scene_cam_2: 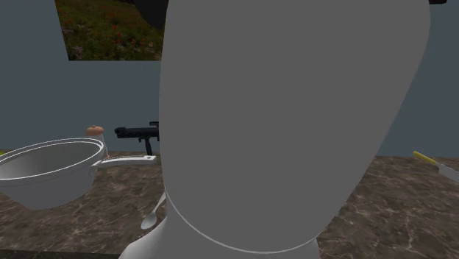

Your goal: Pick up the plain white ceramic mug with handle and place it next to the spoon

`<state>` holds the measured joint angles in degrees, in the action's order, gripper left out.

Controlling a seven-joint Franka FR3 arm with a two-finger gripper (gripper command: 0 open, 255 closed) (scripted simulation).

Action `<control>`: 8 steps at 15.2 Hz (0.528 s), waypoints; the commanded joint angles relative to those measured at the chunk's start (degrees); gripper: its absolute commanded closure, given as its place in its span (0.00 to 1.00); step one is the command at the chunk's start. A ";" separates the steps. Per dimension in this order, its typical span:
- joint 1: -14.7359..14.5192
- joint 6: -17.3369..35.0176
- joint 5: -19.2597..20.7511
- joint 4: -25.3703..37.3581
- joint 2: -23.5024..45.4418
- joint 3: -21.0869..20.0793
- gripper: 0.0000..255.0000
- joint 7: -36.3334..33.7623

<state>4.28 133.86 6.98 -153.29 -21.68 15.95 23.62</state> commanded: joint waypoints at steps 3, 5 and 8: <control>0.00 0.19 0.00 -0.08 0.07 0.01 1.00 0.00; 0.00 0.19 0.00 -0.08 0.07 0.01 1.00 0.00; 0.00 0.19 0.00 -0.08 0.06 0.02 0.00 0.00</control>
<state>4.28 134.05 6.99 -153.37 -21.62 15.97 23.62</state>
